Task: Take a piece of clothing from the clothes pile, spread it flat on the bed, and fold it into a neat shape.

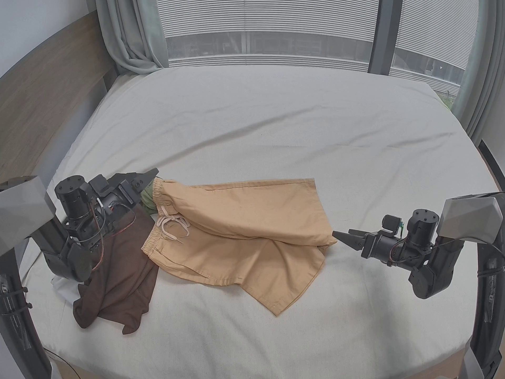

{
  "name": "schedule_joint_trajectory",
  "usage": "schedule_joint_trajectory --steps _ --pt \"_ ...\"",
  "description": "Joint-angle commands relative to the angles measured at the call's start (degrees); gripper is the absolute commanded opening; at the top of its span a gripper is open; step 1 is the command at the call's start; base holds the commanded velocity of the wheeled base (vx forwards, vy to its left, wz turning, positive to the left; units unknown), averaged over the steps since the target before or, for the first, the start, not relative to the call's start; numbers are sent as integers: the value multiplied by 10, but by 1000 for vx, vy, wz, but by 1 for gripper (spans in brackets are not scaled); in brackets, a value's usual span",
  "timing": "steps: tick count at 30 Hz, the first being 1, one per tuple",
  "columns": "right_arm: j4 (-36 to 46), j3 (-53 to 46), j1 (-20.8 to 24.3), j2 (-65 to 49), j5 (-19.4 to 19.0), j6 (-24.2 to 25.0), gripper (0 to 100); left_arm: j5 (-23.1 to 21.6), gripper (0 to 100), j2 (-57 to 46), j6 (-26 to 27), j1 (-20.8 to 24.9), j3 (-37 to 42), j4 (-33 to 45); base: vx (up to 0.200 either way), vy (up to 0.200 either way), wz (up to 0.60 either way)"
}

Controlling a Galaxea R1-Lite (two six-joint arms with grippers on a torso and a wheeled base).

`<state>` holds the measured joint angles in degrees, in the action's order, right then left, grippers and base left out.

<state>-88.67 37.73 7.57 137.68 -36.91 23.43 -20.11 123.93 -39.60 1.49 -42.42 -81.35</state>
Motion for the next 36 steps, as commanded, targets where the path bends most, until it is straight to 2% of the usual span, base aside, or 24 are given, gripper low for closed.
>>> schedule_joint_trajectory --steps 1,3,6,15,28,36 --pt "0 -14 12 -4 0 -2 100 -19 100 -18 21 -8 47 -13 0 0 0" --pt "0 -20 17 1 1 -8 100 -21 100 -18 51 -6 67 -13 0 0 0" --pt "0 -36 18 3 0 -22 100 -21 100 -16 72 -7 81 -12 0 0 0" --pt "1 -54 24 25 1 -23 100 -21 100 11 123 -11 103 -12 0 0 0" --pt "1 -45 37 48 6 -22 100 -21 100 27 124 -10 110 -7 0 0 0" --pt "0 -38 38 59 17 -23 100 -19 100 28 124 -23 112 51 0 0 0"
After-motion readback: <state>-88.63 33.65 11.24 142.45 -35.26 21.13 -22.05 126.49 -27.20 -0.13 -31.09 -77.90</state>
